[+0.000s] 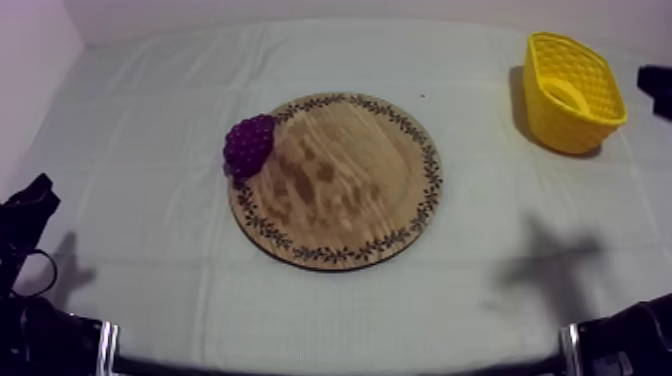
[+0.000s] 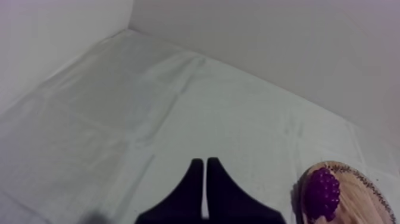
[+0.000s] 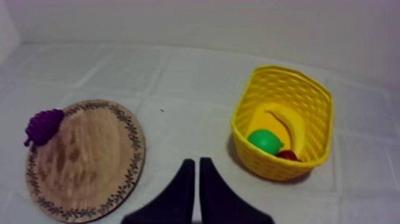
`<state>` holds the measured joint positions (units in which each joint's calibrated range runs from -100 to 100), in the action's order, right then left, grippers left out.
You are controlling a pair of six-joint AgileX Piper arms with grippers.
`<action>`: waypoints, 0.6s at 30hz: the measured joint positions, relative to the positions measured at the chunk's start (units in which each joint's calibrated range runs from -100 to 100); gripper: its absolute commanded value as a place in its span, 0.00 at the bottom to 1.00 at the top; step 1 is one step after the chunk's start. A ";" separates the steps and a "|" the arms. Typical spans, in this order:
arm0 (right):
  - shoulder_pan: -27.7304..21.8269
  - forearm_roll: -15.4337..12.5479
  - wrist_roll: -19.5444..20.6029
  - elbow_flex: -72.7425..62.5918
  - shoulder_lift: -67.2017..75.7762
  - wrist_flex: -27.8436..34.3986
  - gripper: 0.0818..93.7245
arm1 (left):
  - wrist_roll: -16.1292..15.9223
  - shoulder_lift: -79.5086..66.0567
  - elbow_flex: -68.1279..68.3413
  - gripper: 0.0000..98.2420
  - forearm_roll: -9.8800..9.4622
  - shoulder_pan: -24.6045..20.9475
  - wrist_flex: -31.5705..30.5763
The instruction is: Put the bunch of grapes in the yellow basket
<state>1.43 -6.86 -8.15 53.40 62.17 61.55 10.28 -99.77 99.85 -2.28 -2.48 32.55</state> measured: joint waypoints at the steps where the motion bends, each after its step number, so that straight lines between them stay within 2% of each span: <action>1: 0.40 -0.44 0.38 -2.97 -2.43 1.74 0.00 | 0.00 0.00 0.00 0.00 0.00 0.00 0.00; 9: 5.87 -1.02 5.46 -22.79 -20.67 10.99 0.00 | 0.00 0.00 0.00 0.00 0.00 0.00 0.00; 13: 10.53 0.45 9.15 -31.80 -29.44 17.53 0.00 | 0.00 0.00 0.00 0.00 0.00 0.00 0.00; 18: 16.48 0.53 13.55 -39.95 -39.19 23.51 0.00 | 0.00 0.00 0.00 0.00 0.00 0.00 0.00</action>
<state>17.91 -6.33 5.40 13.45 22.98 85.06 10.28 -99.77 99.85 -2.28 -2.48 32.55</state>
